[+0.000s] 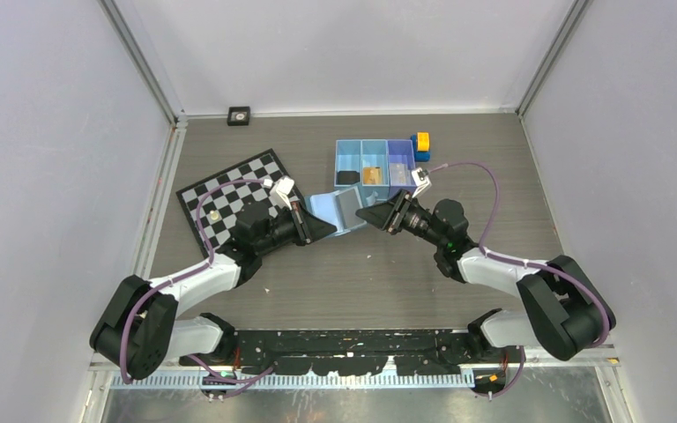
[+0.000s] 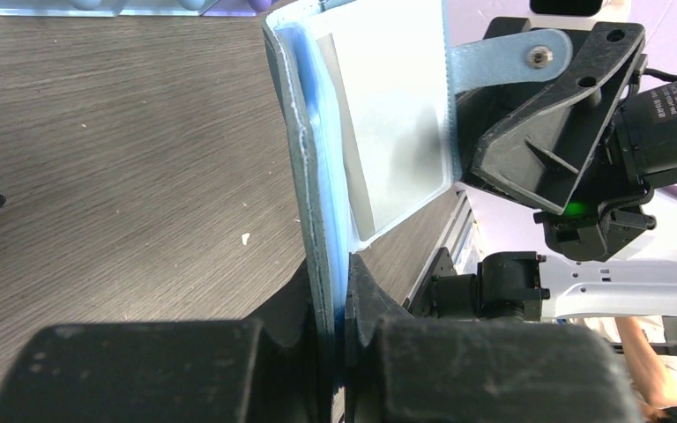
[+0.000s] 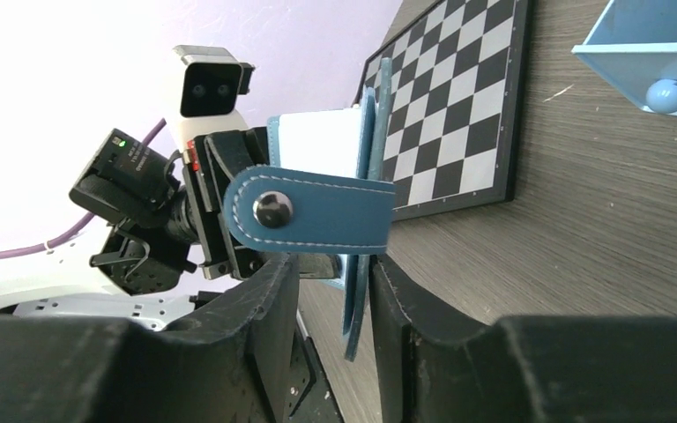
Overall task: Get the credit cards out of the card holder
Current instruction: Remove the credit card from the card holder.
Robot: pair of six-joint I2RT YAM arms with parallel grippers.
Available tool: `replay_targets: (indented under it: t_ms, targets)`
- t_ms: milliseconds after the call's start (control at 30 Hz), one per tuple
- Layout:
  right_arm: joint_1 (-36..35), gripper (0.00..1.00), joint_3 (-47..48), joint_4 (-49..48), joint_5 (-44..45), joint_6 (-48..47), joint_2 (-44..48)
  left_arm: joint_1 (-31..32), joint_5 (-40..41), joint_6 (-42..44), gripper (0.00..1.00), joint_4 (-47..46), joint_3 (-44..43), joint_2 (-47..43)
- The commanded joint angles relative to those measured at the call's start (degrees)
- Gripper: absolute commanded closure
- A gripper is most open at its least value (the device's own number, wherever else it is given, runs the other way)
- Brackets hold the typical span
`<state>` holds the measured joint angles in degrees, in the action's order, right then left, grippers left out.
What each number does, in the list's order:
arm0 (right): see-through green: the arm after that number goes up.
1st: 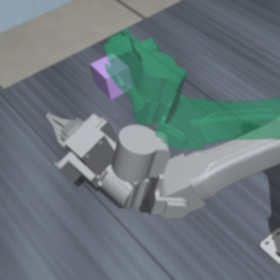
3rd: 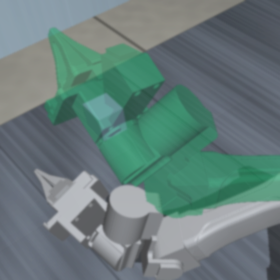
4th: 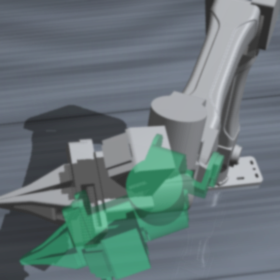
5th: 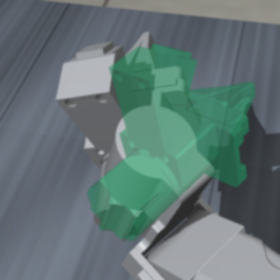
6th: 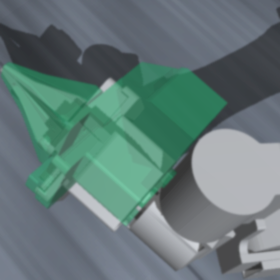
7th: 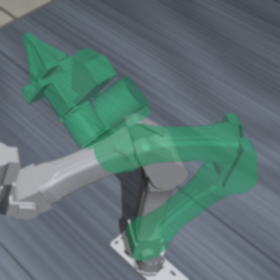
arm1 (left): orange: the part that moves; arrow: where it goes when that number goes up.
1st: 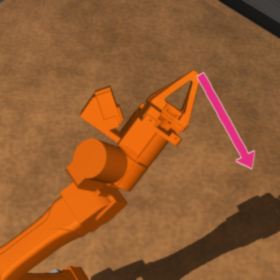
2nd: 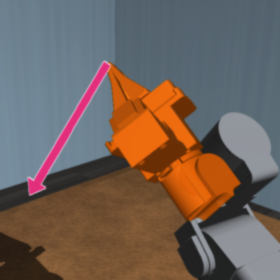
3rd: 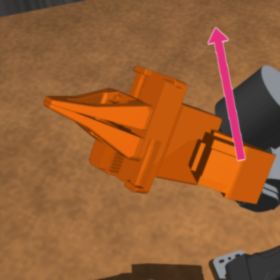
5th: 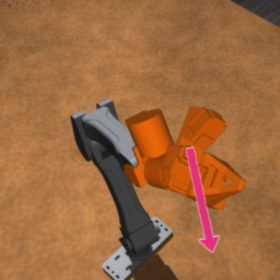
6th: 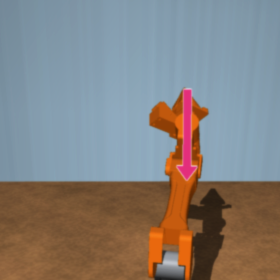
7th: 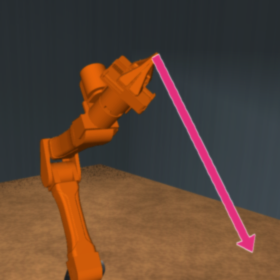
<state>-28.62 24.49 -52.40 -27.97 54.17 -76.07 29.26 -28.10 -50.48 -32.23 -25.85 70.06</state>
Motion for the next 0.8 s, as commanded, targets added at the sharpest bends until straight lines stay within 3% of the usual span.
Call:
replay_targets:
  t_ms: [0, 200, 300, 367, 767]
  targets:
    - [-0.38, 0.61, 0.16, -2.87, 1.08, -0.42, 3.31, 0.21, 0.04, 1.08, 1.00, -1.62, -1.36, -0.10]
    - [-0.29, 0.63, -1.09, -3.24, 3.08, -0.44, 5.33, 0.19, 0.07, 1.08, 1.00, -1.52, -1.40, -0.01]
    - [-0.29, 0.78, -1.02, 0.99, 5.28, -2.08, 7.64, 0.19, 0.04, 1.08, 1.00, -1.48, -1.40, -0.09]
    - [-0.27, 0.80, -0.56, 3.29, 5.77, -2.95, 8.28, 0.19, -0.02, 1.08, 1.00, -1.53, -1.38, -0.06]
    - [-1.74, 0.81, 3.63, 9.28, 4.24, -5.65, 4.44, 0.19, -0.09, 1.08, 1.00, -1.70, -1.30, -0.16]
